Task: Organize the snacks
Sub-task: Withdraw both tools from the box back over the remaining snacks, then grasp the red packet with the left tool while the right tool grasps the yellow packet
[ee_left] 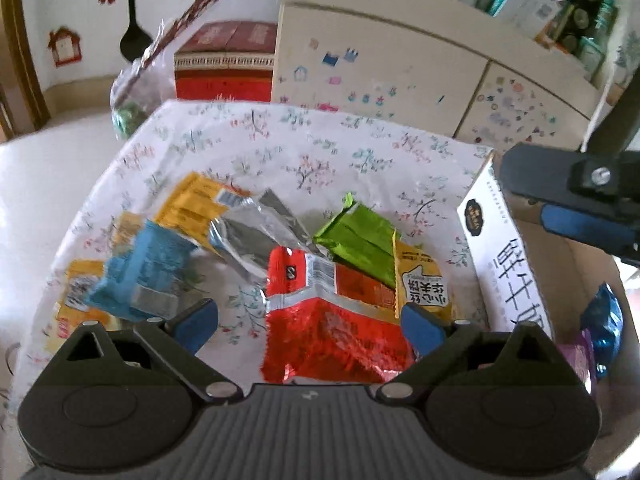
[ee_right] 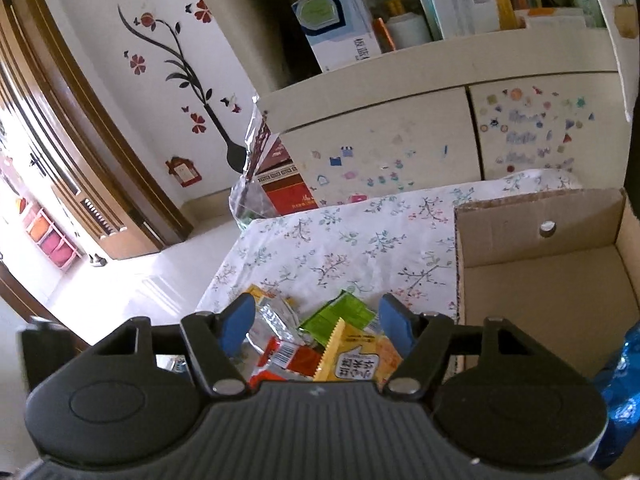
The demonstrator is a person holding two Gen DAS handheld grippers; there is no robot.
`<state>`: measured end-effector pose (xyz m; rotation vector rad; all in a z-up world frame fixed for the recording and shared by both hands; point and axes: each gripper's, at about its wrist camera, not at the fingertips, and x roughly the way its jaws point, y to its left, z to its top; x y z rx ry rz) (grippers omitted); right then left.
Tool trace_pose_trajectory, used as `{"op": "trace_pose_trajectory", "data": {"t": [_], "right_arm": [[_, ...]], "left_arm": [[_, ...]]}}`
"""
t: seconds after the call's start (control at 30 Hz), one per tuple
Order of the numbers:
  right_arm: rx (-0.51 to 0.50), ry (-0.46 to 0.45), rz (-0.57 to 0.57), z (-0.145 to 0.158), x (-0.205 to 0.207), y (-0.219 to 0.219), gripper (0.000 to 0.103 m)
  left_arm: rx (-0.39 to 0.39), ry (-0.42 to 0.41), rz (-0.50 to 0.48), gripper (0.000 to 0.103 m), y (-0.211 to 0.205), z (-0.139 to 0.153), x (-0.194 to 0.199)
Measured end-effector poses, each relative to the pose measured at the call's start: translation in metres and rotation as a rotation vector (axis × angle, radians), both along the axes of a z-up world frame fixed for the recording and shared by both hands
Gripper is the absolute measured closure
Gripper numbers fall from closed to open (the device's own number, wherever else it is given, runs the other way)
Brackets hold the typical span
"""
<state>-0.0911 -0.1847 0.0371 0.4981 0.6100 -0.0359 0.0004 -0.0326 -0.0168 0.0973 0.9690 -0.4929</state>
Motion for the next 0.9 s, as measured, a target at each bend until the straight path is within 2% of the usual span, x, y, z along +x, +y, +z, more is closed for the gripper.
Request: {"op": "trace_pose_trajectory", "data": {"t": [0.2, 0.27, 0.37, 0.63, 0.77, 0.9], "right_arm": [[0.032, 0.043, -0.006, -0.009, 0.013, 0.005, 0.033], [0.033, 0.065, -0.015, -0.013, 0.018, 0.007, 0.033], [0.053, 0.095, -0.028, -0.02, 0.025, 0.008, 0.033], [0.049, 0.156, -0.036, -0.033, 0.036, 0.014, 0.027], [0.011, 0.19, -0.043, -0.04, 0.042, 0.02, 0.023], [-0.068, 0.222, -0.055, -0.049, 0.051, 0.027, 0.021]], "left_arm": [[-0.043, 0.016, 0.02, 0.006, -0.002, -0.013, 0.005], [-0.058, 0.019, 0.032, 0.023, 0.002, -0.016, 0.006], [-0.071, 0.047, 0.066, 0.031, 0.012, -0.018, 0.008], [0.016, 0.031, 0.118, 0.032, 0.047, -0.009, 0.001], [0.1, -0.007, 0.137, 0.032, 0.061, -0.006, -0.003], [0.076, 0.027, 0.155, 0.032, 0.074, -0.005, -0.002]]}}
